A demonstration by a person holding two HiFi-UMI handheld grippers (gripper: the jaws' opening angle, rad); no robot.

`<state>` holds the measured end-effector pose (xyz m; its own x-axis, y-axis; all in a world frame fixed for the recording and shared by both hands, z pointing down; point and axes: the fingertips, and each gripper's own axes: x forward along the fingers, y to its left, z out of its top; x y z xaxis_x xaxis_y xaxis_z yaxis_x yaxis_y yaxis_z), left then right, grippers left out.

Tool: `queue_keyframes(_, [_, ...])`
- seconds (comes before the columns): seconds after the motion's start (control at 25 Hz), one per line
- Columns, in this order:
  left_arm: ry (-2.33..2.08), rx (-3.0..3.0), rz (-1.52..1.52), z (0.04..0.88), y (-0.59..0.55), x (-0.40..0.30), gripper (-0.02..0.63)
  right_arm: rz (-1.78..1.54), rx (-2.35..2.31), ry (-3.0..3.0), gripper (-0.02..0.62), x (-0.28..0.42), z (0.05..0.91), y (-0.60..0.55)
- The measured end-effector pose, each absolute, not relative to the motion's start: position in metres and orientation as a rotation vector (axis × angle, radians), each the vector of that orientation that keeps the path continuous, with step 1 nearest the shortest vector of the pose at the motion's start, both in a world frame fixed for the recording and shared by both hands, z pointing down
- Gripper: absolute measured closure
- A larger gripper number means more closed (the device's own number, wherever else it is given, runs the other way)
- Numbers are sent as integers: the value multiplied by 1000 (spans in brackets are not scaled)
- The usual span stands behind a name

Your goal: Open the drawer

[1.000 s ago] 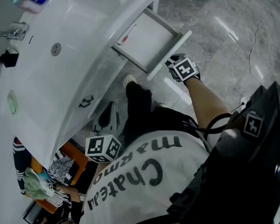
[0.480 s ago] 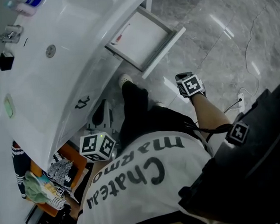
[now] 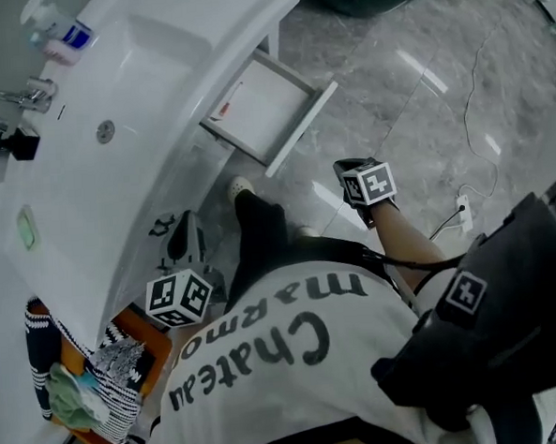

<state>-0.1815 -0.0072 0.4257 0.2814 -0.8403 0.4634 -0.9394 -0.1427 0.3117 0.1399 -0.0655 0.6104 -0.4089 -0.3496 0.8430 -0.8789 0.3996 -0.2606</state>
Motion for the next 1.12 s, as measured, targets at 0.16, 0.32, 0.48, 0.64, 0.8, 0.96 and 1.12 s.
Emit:
queue_keyframes(0.16, [-1598, 2039, 140, 399, -15, -176, 597, 835, 1089, -2172, 589, 125, 527, -96])
queue_keyframes(0.32, [-1533, 2126, 65, 364, -18, -156, 597, 543, 1070, -2375, 589, 114, 425, -105])
queue_keyframes(0.48, [-1440, 2260, 14, 320, -9, -137, 597, 289, 1071, -2490, 590, 119, 335, -87])
queue_keyframes(0.64, [-1387, 2341, -48, 282, 12, -127, 598, 251, 1152, -2679, 589, 123, 258, -69])
queue_keyframes(0.8, [-1359, 2363, -69, 251, 32, -115, 598, 330, 1220, -2805, 590, 124, 209, -59])
queue_keyframes(0.96, [-1366, 2379, -176, 217, 49, -109, 597, 413, 1224, -2864, 590, 114, 187, -45])
queue_keyframes(1.12, [-1358, 2424, -237, 196, 56, -115, 597, 408, 1244, -2860, 589, 101, 180, -28])
